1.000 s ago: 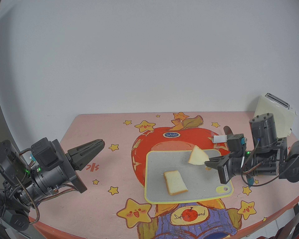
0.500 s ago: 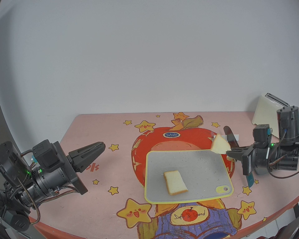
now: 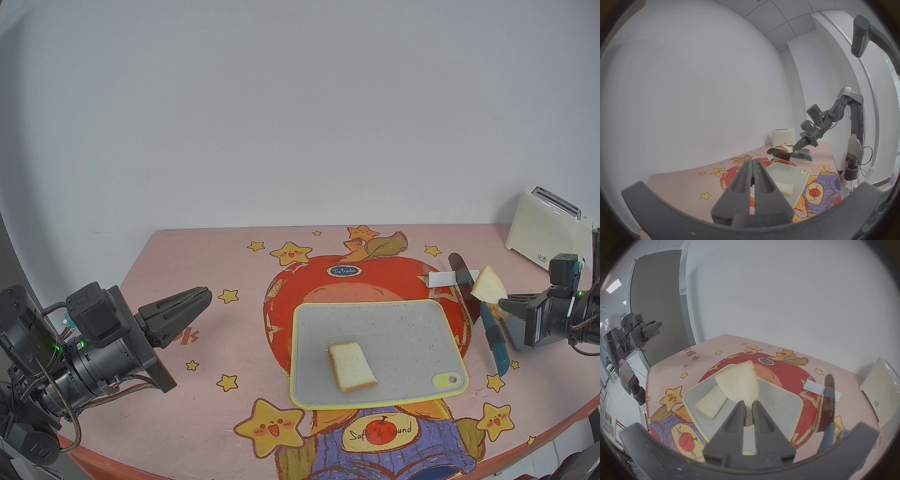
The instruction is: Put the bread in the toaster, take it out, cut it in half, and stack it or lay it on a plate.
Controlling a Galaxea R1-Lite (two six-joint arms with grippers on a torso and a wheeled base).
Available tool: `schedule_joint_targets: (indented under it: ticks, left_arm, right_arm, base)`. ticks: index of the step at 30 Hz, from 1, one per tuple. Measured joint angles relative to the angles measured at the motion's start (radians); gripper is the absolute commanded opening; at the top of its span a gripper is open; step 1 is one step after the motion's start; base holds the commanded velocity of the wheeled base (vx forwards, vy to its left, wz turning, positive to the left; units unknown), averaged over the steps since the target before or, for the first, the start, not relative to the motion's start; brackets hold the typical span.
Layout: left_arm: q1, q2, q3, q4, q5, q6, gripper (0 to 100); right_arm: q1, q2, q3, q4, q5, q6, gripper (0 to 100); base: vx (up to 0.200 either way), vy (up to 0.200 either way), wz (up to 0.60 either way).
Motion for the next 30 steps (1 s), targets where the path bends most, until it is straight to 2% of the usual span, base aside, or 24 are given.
schedule_joint_targets:
  ticks: [10,18,22,30]
  left_arm:
    - [0.0,0.0,0.005,0.0,0.0,0.0,0]
    - [0.0,0.001,0.007,0.0,0.0,0.001,0]
    - [0.0,0.001,0.007,0.0,0.0,0.0,0]
    - [0.0,0.001,0.007,0.0,-0.002,0.001,0]
  right_arm:
    - [-0.16,-0.01,0.026,0.0,-0.005,0.002,0]
    - [-0.257,0.01,0.049,-0.003,-0.003,0.005,0]
    - [-0.278,0.027,0.064,-0.01,0.0,0.006,0]
    - [-0.306,0.121,0.071,-0.02,-0.011,0.051,0]
  base:
    - [0.0,0.0,0.0]
    - [0.0,0.0,0.0]
    - [0.0,0.0,0.0]
    - [0.0,0.0,0.0]
